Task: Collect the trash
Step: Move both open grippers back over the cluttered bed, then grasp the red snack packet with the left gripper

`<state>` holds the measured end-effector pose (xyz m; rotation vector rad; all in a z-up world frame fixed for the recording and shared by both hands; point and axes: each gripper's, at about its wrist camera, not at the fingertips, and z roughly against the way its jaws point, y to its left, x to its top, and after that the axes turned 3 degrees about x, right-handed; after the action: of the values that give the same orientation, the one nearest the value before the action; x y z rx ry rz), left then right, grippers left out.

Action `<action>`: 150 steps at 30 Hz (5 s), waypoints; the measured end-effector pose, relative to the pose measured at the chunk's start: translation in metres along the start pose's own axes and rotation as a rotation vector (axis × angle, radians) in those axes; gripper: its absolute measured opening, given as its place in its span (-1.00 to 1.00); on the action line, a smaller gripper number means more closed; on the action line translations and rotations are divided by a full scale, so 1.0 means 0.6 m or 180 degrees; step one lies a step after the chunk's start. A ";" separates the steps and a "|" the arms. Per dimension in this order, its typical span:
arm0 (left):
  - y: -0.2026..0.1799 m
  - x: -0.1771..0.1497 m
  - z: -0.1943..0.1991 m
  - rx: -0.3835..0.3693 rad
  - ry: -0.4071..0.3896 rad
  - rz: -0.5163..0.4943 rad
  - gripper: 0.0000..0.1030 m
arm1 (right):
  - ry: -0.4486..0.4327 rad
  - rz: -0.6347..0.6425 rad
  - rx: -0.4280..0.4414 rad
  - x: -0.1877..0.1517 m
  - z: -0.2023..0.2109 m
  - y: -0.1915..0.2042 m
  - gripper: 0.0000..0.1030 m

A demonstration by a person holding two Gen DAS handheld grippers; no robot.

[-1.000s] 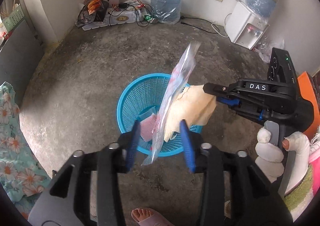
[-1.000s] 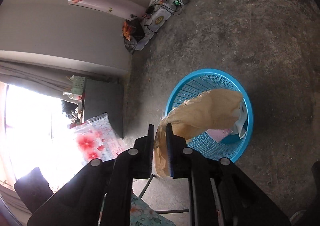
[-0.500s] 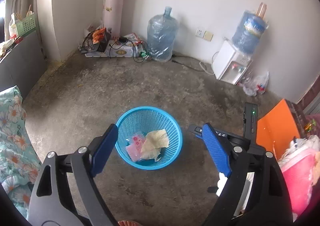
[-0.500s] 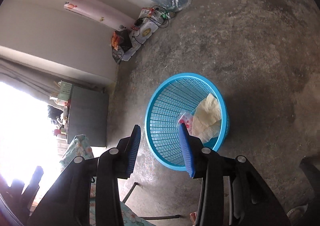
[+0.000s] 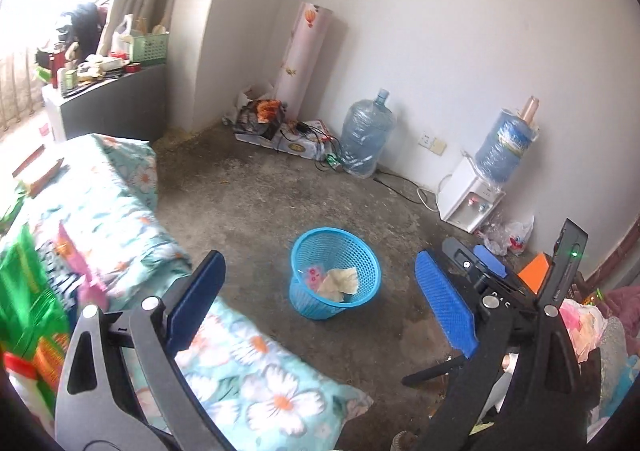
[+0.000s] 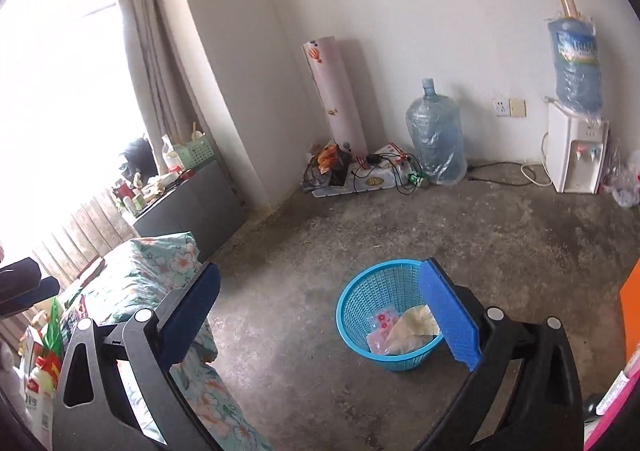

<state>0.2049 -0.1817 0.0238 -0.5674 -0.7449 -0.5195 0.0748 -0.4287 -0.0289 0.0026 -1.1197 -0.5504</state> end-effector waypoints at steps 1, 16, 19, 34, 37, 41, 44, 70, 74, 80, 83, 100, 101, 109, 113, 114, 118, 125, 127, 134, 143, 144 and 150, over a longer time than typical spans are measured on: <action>0.014 -0.009 0.028 0.0049 -0.0078 0.0053 0.78 | -0.0024 0.0071 0.0044 0.000 0.014 0.015 0.87; 0.205 -0.189 0.386 0.0978 -0.0879 0.0775 0.83 | 0.0371 0.0819 0.1014 -0.051 0.092 0.281 0.87; 0.230 -0.202 0.425 0.1090 -0.1001 0.0876 0.83 | 0.0504 0.0877 0.1256 -0.071 0.105 0.323 0.87; 0.419 -0.154 0.502 0.1163 -0.0992 0.1448 0.83 | 0.1092 0.0872 0.1880 -0.113 0.090 0.417 0.87; 0.487 -0.124 0.480 0.1121 -0.0800 0.1649 0.83 | 0.1228 0.0796 0.2088 -0.114 0.078 0.439 0.87; 0.584 -0.101 0.421 0.0864 -0.0429 0.1957 0.82 | 0.1440 0.0769 0.2249 -0.121 0.060 0.473 0.87; 0.650 -0.096 0.371 0.0785 -0.0181 0.2186 0.82 | 0.1566 0.0791 0.2294 -0.131 0.047 0.494 0.87; 0.809 -0.082 0.180 0.1066 0.0703 0.2086 -0.48 | 0.1984 0.0890 0.2179 -0.176 -0.025 0.556 0.86; 0.807 -0.084 0.190 0.0979 0.0566 0.2150 -0.96 | 0.1978 0.0864 0.2141 -0.176 -0.020 0.546 0.85; 0.774 -0.080 0.245 0.0978 0.0198 0.2034 -1.00 | 0.1936 0.0785 0.2143 -0.166 -0.009 0.536 0.78; 0.750 -0.078 0.283 0.0941 -0.0033 0.1973 -1.00 | 0.1895 0.0785 0.2171 -0.163 0.000 0.536 0.77; 0.625 -0.171 0.599 0.0660 -0.1397 0.2015 -1.00 | 0.2371 0.0764 0.3153 -0.168 0.040 0.651 0.59; 0.616 -0.186 0.616 0.0674 -0.1434 0.2013 -1.00 | 0.2463 0.0766 0.3230 -0.173 0.039 0.663 0.59; 0.557 -0.309 0.736 0.0887 -0.1717 0.2114 -1.00 | 0.3014 0.0634 0.3254 -0.210 0.029 0.743 0.59; 0.541 -0.371 0.772 0.0889 -0.1842 0.2286 -1.00 | 0.3110 0.0861 0.3046 -0.230 -0.005 0.787 0.59; 0.538 -0.384 0.774 0.0867 -0.1852 0.2336 -1.00 | 0.3221 0.0875 0.2941 -0.240 -0.021 0.795 0.59; 0.524 -0.431 0.762 0.0803 -0.1757 0.2465 -1.00 | 0.3513 0.1027 0.2584 -0.276 -0.065 0.816 0.51; 0.519 -0.480 0.699 0.0751 -0.1440 0.2604 -1.00 | 0.3835 0.1096 0.2585 -0.290 -0.066 0.839 0.44; 0.522 -0.485 0.679 0.0764 -0.1362 0.2610 -1.00 | 0.3888 0.1122 0.2588 -0.296 -0.065 0.842 0.35; 0.541 -0.480 0.628 0.0875 -0.1089 0.2623 -1.00 | 0.3954 0.1280 0.2558 -0.310 -0.066 0.852 0.11; 0.581 -0.481 0.558 0.0960 -0.0782 0.2774 -1.00 | 0.4120 0.1193 0.2876 -0.314 -0.055 0.843 -0.21; 0.583 -0.480 0.553 0.0966 -0.0756 0.2786 -1.00 | 0.4130 0.1202 0.2932 -0.313 -0.050 0.842 -0.21; 0.584 -0.474 0.553 0.1059 -0.0727 0.2730 -1.00 | 0.4250 0.1146 0.3378 -0.305 -0.006 0.830 -0.26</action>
<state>0.0850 0.3537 -0.0896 -0.5781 -0.7072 0.4630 0.2276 0.0790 -0.0507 0.9352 0.0378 0.4340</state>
